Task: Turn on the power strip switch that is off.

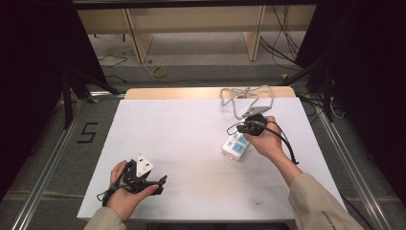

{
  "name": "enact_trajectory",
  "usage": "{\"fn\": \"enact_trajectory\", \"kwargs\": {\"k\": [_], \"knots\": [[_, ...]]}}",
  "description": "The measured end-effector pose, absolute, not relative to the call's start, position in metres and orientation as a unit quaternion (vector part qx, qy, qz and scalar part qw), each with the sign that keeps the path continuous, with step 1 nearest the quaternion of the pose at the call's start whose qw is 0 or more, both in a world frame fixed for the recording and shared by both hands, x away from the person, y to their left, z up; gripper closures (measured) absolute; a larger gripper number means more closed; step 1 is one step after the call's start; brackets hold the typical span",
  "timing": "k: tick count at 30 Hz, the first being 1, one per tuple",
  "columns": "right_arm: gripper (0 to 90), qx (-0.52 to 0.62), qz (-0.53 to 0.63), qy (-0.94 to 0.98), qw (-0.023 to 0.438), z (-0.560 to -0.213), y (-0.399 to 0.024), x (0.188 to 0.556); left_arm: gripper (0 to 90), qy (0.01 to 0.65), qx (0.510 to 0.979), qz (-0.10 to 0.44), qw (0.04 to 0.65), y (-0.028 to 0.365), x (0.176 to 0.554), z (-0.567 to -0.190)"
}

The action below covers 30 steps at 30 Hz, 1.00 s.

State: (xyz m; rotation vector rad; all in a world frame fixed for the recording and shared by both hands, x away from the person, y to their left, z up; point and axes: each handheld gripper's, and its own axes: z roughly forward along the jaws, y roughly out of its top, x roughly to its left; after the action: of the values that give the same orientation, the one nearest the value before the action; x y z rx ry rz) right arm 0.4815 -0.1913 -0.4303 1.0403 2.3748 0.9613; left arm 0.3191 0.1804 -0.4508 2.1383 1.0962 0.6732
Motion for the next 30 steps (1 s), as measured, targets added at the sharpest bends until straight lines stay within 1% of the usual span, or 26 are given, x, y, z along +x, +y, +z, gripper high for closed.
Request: {"fn": "enact_trajectory", "kwargs": {"k": [17, 30], "knots": [[90.0, 0.370, 0.329, 0.851, 0.178, -0.436, -0.184, 0.488, 14.1, 0.415, 0.813, 0.256, 0.318, 0.180, 0.319, -0.451], [90.0, 0.375, 0.308, 0.859, 0.162, -0.435, -0.180, 0.496, 14.1, 0.415, 0.813, 0.255, 0.320, 0.180, 0.319, -0.451]]}}
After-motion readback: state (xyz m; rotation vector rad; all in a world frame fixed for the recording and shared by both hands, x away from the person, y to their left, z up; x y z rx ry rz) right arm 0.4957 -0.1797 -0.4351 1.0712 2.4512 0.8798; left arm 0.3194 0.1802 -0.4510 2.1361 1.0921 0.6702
